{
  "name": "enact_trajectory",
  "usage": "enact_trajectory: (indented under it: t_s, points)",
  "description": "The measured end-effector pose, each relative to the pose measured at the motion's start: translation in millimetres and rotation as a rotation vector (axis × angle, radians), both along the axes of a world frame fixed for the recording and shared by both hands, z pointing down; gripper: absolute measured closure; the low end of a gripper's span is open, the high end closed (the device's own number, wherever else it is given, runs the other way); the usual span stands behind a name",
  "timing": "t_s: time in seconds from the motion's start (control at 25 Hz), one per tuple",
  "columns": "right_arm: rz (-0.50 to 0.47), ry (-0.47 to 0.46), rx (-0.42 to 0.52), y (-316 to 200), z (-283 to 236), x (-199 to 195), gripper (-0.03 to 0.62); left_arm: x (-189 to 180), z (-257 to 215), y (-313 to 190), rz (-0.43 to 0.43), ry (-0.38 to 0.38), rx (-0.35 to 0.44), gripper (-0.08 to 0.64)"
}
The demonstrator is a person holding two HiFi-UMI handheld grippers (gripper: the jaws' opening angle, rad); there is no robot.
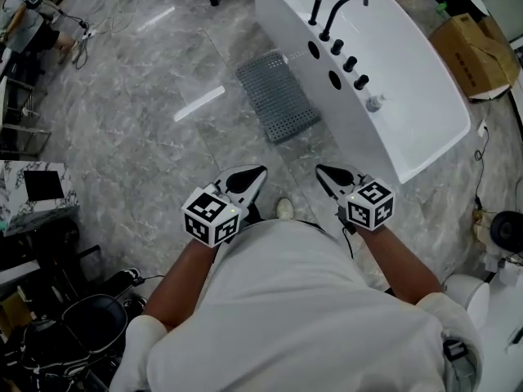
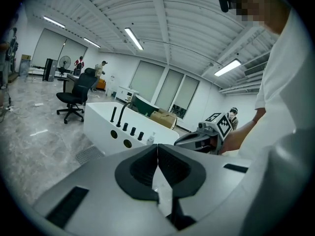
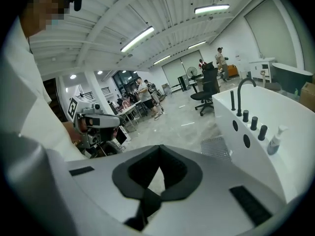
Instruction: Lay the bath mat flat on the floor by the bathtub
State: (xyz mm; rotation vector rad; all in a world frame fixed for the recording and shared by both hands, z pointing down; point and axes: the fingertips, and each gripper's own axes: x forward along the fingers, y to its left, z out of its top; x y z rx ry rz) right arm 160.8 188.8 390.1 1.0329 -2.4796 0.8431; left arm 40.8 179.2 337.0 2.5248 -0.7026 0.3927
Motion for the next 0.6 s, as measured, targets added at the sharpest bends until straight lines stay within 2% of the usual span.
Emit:
enact_trajectory:
  t_s: [0.28, 0.6]
  points:
    - [-0.032, -0.013, 0.042, 23.8, -5.2, 4.3, 0.584, 3.7, 5.2, 32.8, -0.007, -0.035, -0.005, 0.541]
    - [-0.063, -0.015, 0.083, 31.7, -13.1, 7.5, 0.584, 9.1, -0.5, 47.1, -0.030, -0.037, 0.020, 0.541]
